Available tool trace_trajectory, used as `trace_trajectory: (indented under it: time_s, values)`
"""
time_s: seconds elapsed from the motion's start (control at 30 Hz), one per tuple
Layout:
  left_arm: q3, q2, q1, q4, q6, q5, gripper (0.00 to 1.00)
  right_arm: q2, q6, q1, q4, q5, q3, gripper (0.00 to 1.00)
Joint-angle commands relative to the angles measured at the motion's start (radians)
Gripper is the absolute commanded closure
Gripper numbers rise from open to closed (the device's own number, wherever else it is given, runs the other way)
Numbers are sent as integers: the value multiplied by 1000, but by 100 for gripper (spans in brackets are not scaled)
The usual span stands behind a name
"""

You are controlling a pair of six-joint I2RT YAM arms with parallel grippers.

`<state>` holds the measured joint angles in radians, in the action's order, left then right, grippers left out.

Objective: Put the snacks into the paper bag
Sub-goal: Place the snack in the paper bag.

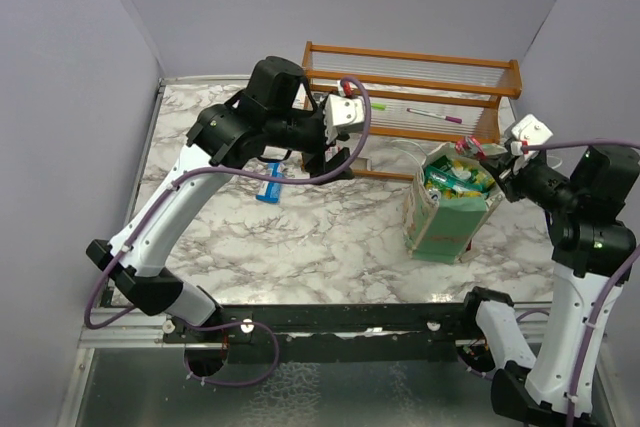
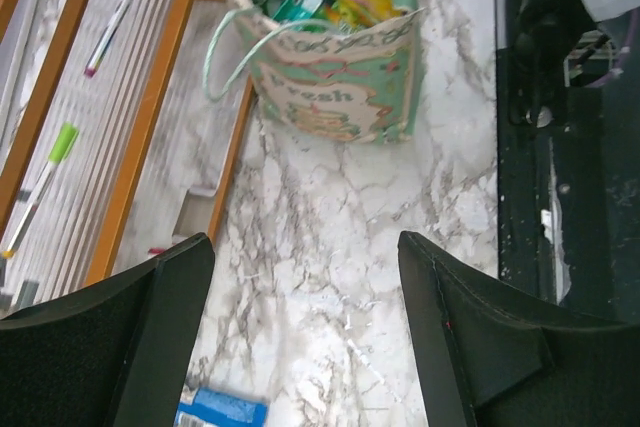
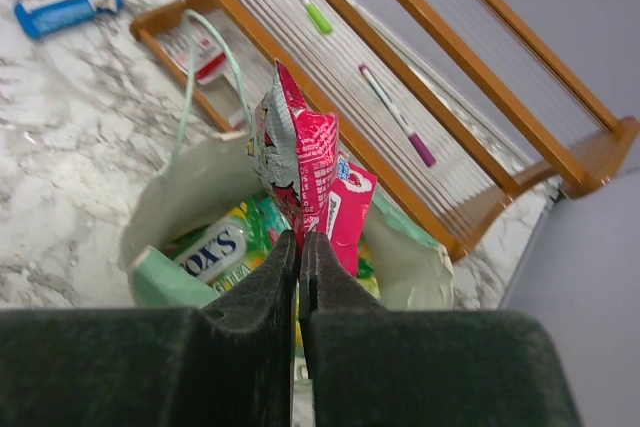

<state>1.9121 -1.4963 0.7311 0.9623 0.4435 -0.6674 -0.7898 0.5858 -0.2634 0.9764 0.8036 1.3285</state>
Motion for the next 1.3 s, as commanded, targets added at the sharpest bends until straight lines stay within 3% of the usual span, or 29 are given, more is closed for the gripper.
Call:
trace_trajectory:
  time_s: [0.0,0.33,0.87,1.07,1.27]
  values:
    - [-55,58,-45,-51,-15,85,22,-44,120,-8,136,-170,51,99]
    - [-123,80,-112,-82,-37,133,14,-145,204,-8,239,-340,46,99]
    - [-195,104,-234,-145,-114,105,12,-318,191,-7,283,-357,67,96]
    - [-246,130,-293,-176,-158,85,12,-340,195,2,267,-341,36,89]
    - [-327,166,-359,-222,-223,97,11,-347,194,9,256,-311,31,66]
